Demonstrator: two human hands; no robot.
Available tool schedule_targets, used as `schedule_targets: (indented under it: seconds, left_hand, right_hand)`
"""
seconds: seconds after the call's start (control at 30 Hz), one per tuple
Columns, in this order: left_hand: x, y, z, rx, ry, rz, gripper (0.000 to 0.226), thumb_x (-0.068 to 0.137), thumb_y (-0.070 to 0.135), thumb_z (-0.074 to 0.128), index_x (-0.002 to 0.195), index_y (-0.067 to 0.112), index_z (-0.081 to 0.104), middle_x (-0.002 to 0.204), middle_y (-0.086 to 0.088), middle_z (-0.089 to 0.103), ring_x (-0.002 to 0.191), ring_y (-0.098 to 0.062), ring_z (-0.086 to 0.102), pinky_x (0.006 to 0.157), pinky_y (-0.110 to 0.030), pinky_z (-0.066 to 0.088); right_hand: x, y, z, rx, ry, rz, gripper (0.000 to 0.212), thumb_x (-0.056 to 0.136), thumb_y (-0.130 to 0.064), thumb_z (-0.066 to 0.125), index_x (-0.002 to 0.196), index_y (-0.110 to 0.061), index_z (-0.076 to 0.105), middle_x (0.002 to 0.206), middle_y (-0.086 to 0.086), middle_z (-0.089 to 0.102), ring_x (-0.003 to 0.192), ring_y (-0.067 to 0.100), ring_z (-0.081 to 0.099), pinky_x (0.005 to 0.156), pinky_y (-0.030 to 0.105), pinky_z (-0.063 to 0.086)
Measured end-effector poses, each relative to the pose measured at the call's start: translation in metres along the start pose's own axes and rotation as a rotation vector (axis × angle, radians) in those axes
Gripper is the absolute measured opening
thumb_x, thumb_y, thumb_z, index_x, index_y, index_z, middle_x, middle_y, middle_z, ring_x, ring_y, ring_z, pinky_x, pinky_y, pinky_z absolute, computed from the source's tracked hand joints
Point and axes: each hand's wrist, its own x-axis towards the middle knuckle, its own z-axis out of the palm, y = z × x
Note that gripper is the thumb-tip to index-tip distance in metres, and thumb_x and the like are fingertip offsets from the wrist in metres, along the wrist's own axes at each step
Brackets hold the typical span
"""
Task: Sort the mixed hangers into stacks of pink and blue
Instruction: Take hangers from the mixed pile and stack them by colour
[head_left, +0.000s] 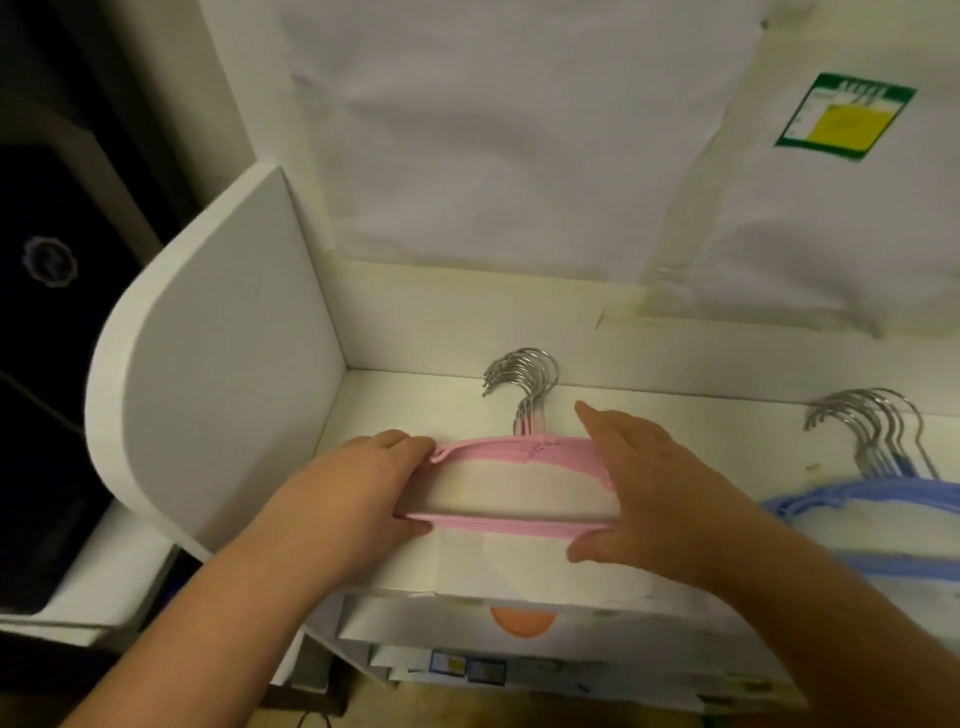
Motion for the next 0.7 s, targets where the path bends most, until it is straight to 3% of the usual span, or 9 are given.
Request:
schedule_targets:
  seconds: [0.07,0.13,0.2,0.47,0.53,0.6,0.7]
  left_hand:
    - [0.002,-0.001,0.0,-0.011,-0.015,-0.021,0.056,0.076,0.052,0.066,0.126,0.039,0.044,0.118,0.015,0.054,0.104,-0.011,0.056,0.084,-0.033,0.048]
    - [0.003,-0.003,0.002,-0.03,-0.031,-0.043,0.054,0.074,0.051,0.068,0.122,0.038,0.047,0.115,0.016,0.054,0.102,-0.01,0.055,0.084,-0.033,0.048]
    - [0.004,-0.004,0.003,-0.039,-0.058,-0.076,0.054,0.072,0.05,0.07,0.12,0.037,0.048,0.113,0.015,0.054,0.102,-0.011,0.055,0.085,-0.033,0.048]
    - [0.014,-0.006,0.0,0.024,-0.116,-0.128,0.058,0.062,0.049,0.078,0.112,0.033,0.053,0.1,0.011,0.059,0.092,-0.016,0.058,0.077,-0.034,0.048]
    - [0.015,-0.007,0.0,0.017,-0.124,-0.132,0.059,0.061,0.049,0.079,0.112,0.033,0.053,0.1,0.011,0.059,0.092,-0.016,0.058,0.076,-0.034,0.048]
    - [0.013,-0.008,0.001,-0.019,-0.123,-0.139,0.062,0.061,0.047,0.08,0.115,0.034,0.052,0.103,0.012,0.059,0.094,-0.014,0.057,0.078,-0.033,0.048]
    - [0.006,-0.01,0.002,-0.104,-0.135,-0.168,0.076,0.06,0.047,0.081,0.127,0.039,0.045,0.114,0.014,0.057,0.102,-0.012,0.055,0.084,-0.033,0.047]
  right_hand:
    - [-0.006,0.017,-0.003,-0.062,-0.063,0.088,0.112,0.069,-0.063,0.072,0.152,-0.027,0.007,0.152,-0.007,0.027,0.133,0.013,0.033,0.11,0.032,0.031]
    - [-0.008,0.028,-0.004,-0.081,-0.065,0.108,0.085,0.07,-0.06,0.072,0.14,-0.033,0.031,0.13,-0.012,0.049,0.109,0.007,0.05,0.095,0.027,0.044]
    - [-0.007,0.03,-0.002,-0.077,-0.041,0.098,0.061,0.071,-0.058,0.07,0.122,-0.038,0.044,0.109,-0.015,0.056,0.092,0.004,0.053,0.083,0.024,0.045]
    - [0.003,0.027,-0.003,-0.158,-0.023,0.095,0.054,0.067,-0.059,0.074,0.107,-0.032,0.05,0.09,-0.011,0.057,0.079,0.008,0.054,0.072,0.025,0.042]
    - [0.004,0.028,-0.002,-0.148,-0.014,0.094,0.055,0.067,-0.059,0.074,0.108,-0.031,0.05,0.092,-0.011,0.058,0.081,0.009,0.054,0.074,0.025,0.043]
    - [0.003,0.031,0.004,-0.102,-0.004,0.084,0.062,0.068,-0.058,0.074,0.119,-0.032,0.049,0.107,-0.01,0.059,0.092,0.011,0.055,0.082,0.026,0.044]
    - [-0.009,0.04,0.006,0.006,-0.036,0.149,0.101,0.064,-0.058,0.078,0.146,-0.034,0.025,0.142,-0.009,0.044,0.124,0.014,0.047,0.104,0.033,0.04]
